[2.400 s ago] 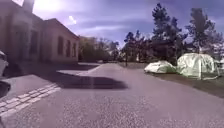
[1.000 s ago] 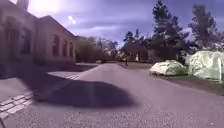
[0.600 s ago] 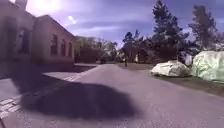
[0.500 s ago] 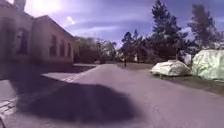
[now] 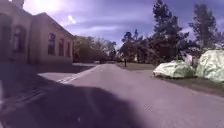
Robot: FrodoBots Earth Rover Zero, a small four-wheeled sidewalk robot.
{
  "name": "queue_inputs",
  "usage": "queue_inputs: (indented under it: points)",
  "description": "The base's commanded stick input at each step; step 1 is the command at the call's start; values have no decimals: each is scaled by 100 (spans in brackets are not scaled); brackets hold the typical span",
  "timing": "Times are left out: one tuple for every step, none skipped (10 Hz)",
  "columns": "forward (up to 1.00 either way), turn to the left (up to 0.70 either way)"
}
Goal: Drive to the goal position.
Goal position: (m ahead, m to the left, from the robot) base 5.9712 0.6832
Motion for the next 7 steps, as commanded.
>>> queue_inputs:
  points:
    - [70,7]
    - [70,7]
    - [70,7]
    - [70,7]
    - [70,7]
    - [70,7]
    - [70,7]
